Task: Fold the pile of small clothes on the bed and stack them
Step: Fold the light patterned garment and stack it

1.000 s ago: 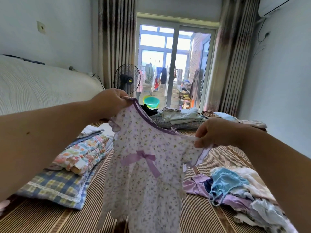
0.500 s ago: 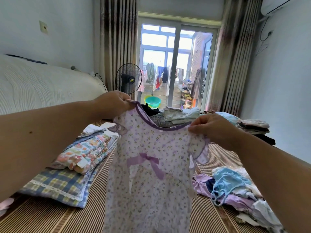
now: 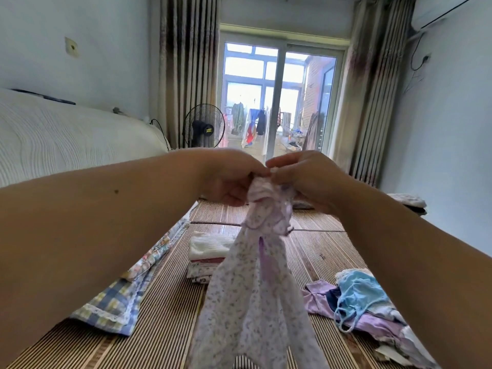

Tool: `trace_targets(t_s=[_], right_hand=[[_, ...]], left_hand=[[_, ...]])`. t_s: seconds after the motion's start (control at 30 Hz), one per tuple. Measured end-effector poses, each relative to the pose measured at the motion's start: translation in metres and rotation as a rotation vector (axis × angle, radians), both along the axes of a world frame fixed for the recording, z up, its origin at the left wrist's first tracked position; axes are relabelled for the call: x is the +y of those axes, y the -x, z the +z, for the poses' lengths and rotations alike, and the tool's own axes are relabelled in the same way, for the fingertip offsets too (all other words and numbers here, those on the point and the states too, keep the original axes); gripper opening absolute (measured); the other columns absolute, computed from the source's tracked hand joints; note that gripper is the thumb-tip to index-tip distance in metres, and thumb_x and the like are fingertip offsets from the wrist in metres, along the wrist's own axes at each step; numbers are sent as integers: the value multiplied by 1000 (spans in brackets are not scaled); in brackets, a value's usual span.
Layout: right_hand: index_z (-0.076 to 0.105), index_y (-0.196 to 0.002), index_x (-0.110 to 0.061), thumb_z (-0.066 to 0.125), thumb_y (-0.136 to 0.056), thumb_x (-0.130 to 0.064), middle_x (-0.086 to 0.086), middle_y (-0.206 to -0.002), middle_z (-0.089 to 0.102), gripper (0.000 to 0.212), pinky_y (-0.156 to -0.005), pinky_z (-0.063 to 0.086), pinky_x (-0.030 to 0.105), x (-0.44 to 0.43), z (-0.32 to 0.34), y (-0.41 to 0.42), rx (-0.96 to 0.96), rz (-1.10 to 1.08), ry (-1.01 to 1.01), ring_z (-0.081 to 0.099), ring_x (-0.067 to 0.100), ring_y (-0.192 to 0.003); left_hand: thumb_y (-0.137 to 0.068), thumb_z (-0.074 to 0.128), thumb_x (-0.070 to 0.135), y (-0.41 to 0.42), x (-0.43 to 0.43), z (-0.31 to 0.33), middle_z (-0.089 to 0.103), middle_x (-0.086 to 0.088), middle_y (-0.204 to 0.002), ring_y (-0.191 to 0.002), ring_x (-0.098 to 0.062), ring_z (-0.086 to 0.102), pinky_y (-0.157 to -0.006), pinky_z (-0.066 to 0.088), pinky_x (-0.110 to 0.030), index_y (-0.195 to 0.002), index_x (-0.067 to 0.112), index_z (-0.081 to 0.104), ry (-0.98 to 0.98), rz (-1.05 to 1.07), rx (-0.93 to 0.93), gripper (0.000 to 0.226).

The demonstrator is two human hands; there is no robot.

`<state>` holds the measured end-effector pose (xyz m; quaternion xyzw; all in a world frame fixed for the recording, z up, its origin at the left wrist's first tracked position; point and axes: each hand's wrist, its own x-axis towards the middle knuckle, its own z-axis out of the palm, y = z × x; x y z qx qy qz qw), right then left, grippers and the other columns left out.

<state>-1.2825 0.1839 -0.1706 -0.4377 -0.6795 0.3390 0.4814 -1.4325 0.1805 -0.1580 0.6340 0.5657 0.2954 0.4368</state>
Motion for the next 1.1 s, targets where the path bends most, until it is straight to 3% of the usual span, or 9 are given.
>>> trace_targets(t_s=[0.13, 0.33, 0.43, 0.53, 0.63, 0.73, 0.83, 0.97, 1.1], right_hand=[[74, -94, -11, 78, -74, -14, 12, -90, 73, 21, -85, 55, 40, -9, 1, -3, -124, 81, -90, 68, 26, -82], [73, -107, -17, 66, -82, -12, 5, -93, 71, 27, -84, 55, 42, -10, 0, -4, -409, -120, -367, 66, 25, -91], [73, -102, -23, 58, -80, -2, 5, -95, 71, 34, -84, 57, 41, -8, 5, -18, -317, 8, -159, 68, 26, -92], [71, -100, -28, 56, -79, 1, 13, -107, 70, 39, -86, 56, 47, -5, 10, -28, -201, 125, -40, 69, 30, -95], [69, -102, -24, 54, -87, 5, 11, -106, 71, 36, -89, 56, 40, -4, 15, -40, -181, 178, -8, 70, 24, -97], [70, -99, -27, 61, -88, -6, -6, -89, 71, 25, -66, 52, 10, -6, 16, -57, -524, 23, -142, 68, 1, -72], [74, -97, -23, 66, -85, -12, -8, -81, 70, 18, -62, 46, 16, 12, 8, -68, -737, -177, -177, 59, 1, -69], [75, -87, -18, 66, -83, -13, 3, -80, 69, 11, -64, 46, 26, 52, -15, -74, -587, -313, -137, 58, 13, -68], [66, -75, -11, 61, -89, -3, 5, -60, 62, 17, -40, 41, 18, 98, -39, -74, -234, -297, 48, 60, 14, -49]], left_hand=[[-98, 45, 25, -6, 0, 8, 63, 5, -55, -63, -10, 57, -72, 43, -25, -72, 18, 57, -5, -35, -166, 29], [-92, 63, 23, 1, -4, 9, 70, 2, -75, -67, -11, 67, -52, 41, -21, -95, 16, 68, -323, 55, -15, 9], [-79, 75, 36, 15, 0, 3, 63, 2, -103, -86, -9, 60, -59, 44, -20, -116, 24, 60, -585, 81, 274, 41], [-78, 76, 28, 22, 2, -11, 59, 1, -120, -101, -12, 58, -79, 45, -23, -136, 27, 44, -343, -162, 192, 66], [-87, 67, 18, 22, 6, -26, 67, -3, -108, -100, -20, 62, -92, 48, -35, -107, 26, 63, -220, -295, 234, 22], [-90, 62, 11, 17, 18, -40, 57, -6, -78, -61, -10, 53, -60, 42, -19, -85, 16, 65, -220, -306, 181, 8], [-87, 67, 21, 8, 39, -47, 46, 9, -58, -47, -2, 38, -44, 31, -13, -67, 20, 61, -402, -205, 447, 21], [-90, 63, 24, -5, 75, -62, 48, 5, -61, -53, -9, 42, -47, 33, -20, -71, 20, 61, -394, -130, 482, 20], [-98, 52, 21, -23, 117, -84, 61, -7, -74, -59, -18, 63, -40, 40, -20, -80, 12, 57, -275, -28, 272, 20]])
